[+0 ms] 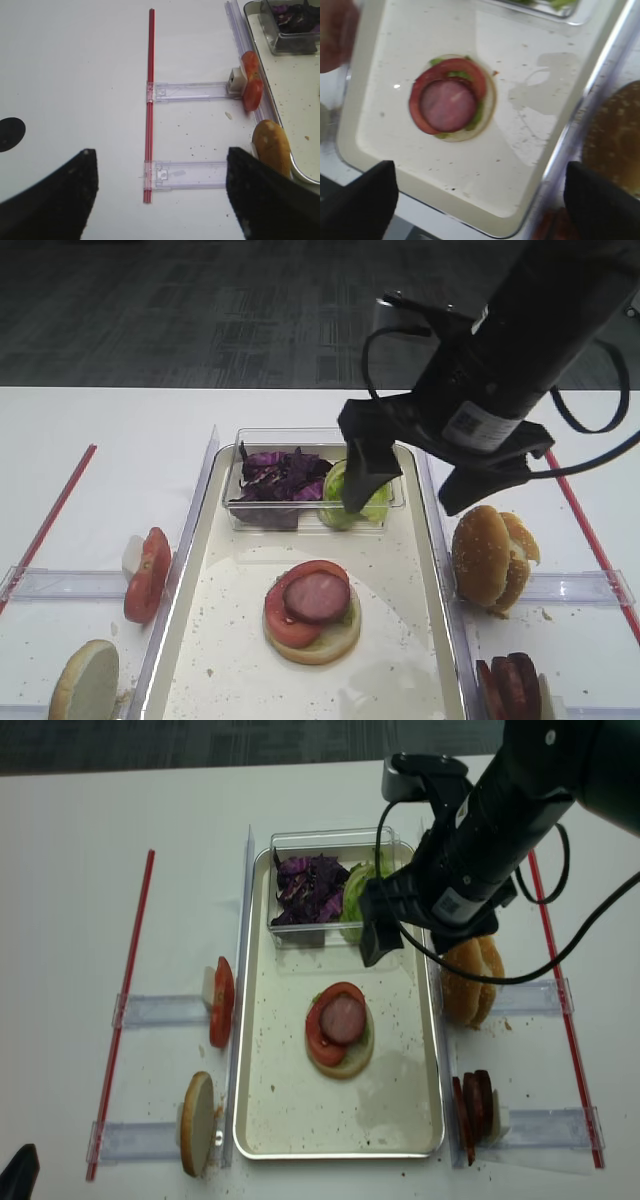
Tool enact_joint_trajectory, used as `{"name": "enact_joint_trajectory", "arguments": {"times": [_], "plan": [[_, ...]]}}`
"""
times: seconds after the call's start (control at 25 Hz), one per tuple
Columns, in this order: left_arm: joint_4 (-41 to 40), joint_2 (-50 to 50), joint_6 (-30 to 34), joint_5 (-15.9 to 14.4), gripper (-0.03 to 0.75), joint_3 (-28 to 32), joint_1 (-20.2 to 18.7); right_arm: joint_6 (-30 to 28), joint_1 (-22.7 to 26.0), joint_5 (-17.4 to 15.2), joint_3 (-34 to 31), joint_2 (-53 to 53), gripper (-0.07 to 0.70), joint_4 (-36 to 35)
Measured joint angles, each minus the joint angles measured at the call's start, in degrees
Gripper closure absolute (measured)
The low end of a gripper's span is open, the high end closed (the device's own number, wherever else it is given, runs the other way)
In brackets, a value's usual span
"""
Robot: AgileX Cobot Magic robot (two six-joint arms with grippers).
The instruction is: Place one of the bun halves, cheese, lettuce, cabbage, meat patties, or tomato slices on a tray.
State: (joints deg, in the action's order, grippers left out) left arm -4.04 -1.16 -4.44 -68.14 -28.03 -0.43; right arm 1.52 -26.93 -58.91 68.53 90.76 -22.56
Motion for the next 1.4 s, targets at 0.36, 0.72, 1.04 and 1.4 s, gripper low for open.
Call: {"name": "enact_joint_trajectory", "arguments": {"times": [0.36,0.72,1.04,1.4], "plan": [[0.0,0.0,0.0,0.0,0.223,0.0,0.0,11.5,0.0,-5.7,0.7,0.0,-0.052,19.5],[0.0,0.0,0.0,0.0,0.223,0.0,0.0,13.3,1.1,-6.4,0.7,0.0,-0.052,20.6],[0.0,0.0,0.0,0.0,0.223,0.0,0.0,9.1,15.8,-9.9,0.7,0.0,-0.031,19.9],[0.0,0.0,0.0,0.0,0.223,0.0,0.0,5.6,24.6,-10.9,0.7,0.0,-0.026,20.5]]}}
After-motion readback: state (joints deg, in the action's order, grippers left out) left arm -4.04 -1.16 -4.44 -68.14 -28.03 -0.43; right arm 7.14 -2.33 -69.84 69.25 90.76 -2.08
